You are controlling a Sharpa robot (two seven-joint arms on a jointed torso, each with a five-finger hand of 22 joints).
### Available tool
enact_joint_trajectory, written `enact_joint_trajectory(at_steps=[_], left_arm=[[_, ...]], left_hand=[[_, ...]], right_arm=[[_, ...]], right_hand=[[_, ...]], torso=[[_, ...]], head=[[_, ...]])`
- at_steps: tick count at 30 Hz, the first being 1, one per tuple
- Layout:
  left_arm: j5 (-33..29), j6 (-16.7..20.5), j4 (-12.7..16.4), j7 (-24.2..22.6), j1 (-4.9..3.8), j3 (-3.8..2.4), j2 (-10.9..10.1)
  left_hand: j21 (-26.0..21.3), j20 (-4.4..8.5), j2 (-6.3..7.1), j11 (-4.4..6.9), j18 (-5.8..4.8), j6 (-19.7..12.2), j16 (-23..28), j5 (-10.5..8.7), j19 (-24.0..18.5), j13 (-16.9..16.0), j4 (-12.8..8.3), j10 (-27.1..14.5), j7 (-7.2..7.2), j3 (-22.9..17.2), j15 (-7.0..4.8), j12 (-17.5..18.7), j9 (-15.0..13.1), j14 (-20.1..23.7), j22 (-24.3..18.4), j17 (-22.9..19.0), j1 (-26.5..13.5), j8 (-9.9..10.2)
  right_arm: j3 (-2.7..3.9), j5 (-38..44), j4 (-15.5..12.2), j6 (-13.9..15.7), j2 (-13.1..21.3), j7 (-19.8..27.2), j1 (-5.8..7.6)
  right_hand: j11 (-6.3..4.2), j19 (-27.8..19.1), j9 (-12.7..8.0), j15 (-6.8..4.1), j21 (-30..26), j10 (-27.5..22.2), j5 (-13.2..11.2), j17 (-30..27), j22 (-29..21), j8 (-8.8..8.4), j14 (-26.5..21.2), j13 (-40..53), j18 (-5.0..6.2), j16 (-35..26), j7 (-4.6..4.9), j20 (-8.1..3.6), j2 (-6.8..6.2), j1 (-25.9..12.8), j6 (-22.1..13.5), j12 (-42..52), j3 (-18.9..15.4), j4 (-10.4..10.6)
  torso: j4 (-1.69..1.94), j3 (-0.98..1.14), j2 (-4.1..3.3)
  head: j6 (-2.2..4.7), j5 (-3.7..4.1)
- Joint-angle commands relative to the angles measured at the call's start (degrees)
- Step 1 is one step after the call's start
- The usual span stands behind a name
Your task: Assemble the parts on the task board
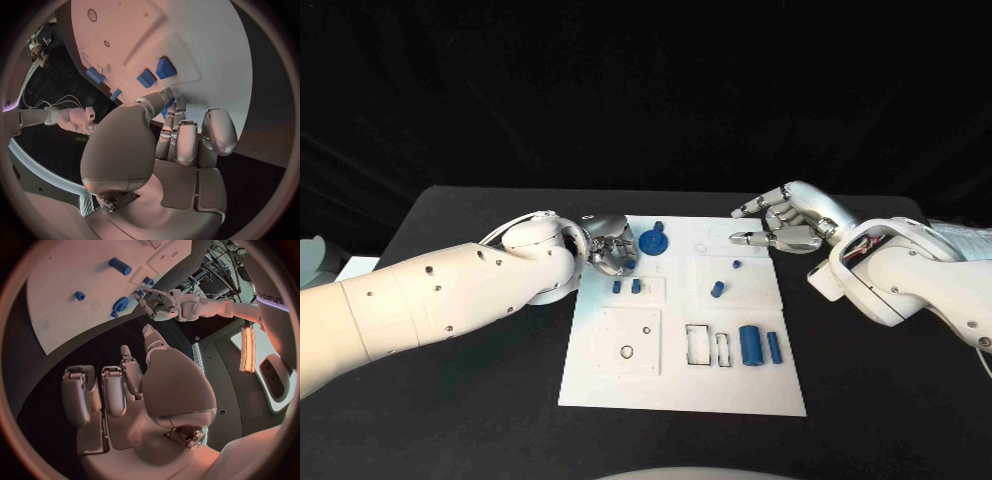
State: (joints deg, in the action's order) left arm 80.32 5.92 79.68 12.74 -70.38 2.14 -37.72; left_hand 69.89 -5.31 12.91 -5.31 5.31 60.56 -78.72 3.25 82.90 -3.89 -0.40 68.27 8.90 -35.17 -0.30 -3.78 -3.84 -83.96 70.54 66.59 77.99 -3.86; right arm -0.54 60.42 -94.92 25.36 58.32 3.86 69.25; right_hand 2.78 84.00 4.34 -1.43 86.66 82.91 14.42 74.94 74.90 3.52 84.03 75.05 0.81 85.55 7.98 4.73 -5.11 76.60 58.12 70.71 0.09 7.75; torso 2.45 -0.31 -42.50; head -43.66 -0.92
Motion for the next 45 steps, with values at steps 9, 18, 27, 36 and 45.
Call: enact_joint_trajectory(at_steps=[9,18,27,36,45], left_arm=[[-1.09,-0.2,0.29,0.95,0.04,-0.03,-1.62],[-20.76,9.09,1.51,-5.44,-0.13,-0.76,-5.99],[-65.18,16.3,3.91,-22.6,-0.16,-0.34,-8.98],[-89.14,11.36,7.57,-32.48,-0.12,0.05,-11.17],[-92.4,9.93,9.12,-35.22,-0.08,0.11,-12.41]], left_hand=[[-3.81,-0.76,0.7,-0.37,0.48,-3.66,0.5,0.34,-1.21,0.28,-0.19,-5.3,-0.14,1.69,0.78,0.12,0.19,-1.45,-2.95,-1.28,-0.43,0.29],[-6.98,-0.9,-0.47,-0.58,1.09,-3.06,1.1,0.44,-2.05,0.08,-0.23,-6.21,0.28,2.76,0.86,-0.73,-0.13,-1.07,-5.65,-2.88,0.57,-0.47],[-26.64,-0.76,-2.68,0.0,4.82,0.42,12.39,0.35,-12.15,-0.94,-0.17,-1.57,0.54,0.61,0.55,-6.14,-0.24,7.56,-21.79,-22.06,0.97,-2.05],[-30.57,-0.33,-4.04,1.1,5.22,1.08,12.75,1.04,-12.83,-3.08,2.97,0.58,-0.16,5.77,-0.06,-11.75,-0.22,8.11,-24.88,-23.78,-4.35,-2.85],[-31.28,-0.17,-4.89,1.25,5.2,1.21,12.75,1.12,-12.52,-3.71,2.81,-0.02,-0.3,6.65,-0.19,-13.28,-0.21,8.26,-25.45,-24.31,-4.11,-3.15]], right_arm=[[0.0,2.43,0.99,-2.94,0.07,-2.06,-0.03],[0.01,12.68,2.89,-7.62,0.2,-6.12,-0.03],[0.01,26.26,2.41,-10.49,-0.28,-10.98,-0.06],[0.01,36.95,2.4,-13.89,-2.43,-15.68,-0.46],[-0.11,40.9,3.03,-16.12,-4.57,-16.99,-1.12]], right_hand=[[-0.32,0.73,0.13,-0.29,-2.97,-13.25,0.25,3.39,5.37,0.32,3.28,-15.59,1.54,-2.98,-0.35,-0.37,1.42,1.66,0.02,-33.98,-0.61,0.14],[0.53,0.54,0.56,0.27,-3.9,-16.32,-1.16,1.7,4.34,0.64,3.29,-42.35,1.77,-4.6,-0.14,-0.23,1.88,8.2,4.27,-60.62,5.47,0.43],[0.56,0.85,0.53,0.35,-3.66,-13.61,-3.94,2.09,4.81,0.26,3.46,-53.49,1.65,-4.39,-0.68,0.23,-0.41,9.56,6.23,-66.95,11.16,0.4],[0.78,0.53,0.26,0.6,-4.24,-14.18,-7.65,1.81,4.09,0.13,3.45,-59.93,1.83,-4.6,-0.97,0.53,-2.62,8.63,6.09,-67.19,15.68,1.45],[0.77,0.32,0.18,0.59,-4.63,-14.85,-8.4,1.48,3.65,0.15,3.41,-63.0,1.94,-4.86,-1.2,0.54,-3.64,7.94,6.02,-67.18,17.91,1.75]], torso=[[-0.02,-0.04,0.05],[0.0,0.05,0.11],[-0.12,-0.03,-0.01],[-0.3,-0.22,-0.02],[-0.16,-0.22,-0.08]], head=[[0.13,0.0],[0.67,0.16],[1.47,1.32],[2.25,2.81],[2.38,3.3]])
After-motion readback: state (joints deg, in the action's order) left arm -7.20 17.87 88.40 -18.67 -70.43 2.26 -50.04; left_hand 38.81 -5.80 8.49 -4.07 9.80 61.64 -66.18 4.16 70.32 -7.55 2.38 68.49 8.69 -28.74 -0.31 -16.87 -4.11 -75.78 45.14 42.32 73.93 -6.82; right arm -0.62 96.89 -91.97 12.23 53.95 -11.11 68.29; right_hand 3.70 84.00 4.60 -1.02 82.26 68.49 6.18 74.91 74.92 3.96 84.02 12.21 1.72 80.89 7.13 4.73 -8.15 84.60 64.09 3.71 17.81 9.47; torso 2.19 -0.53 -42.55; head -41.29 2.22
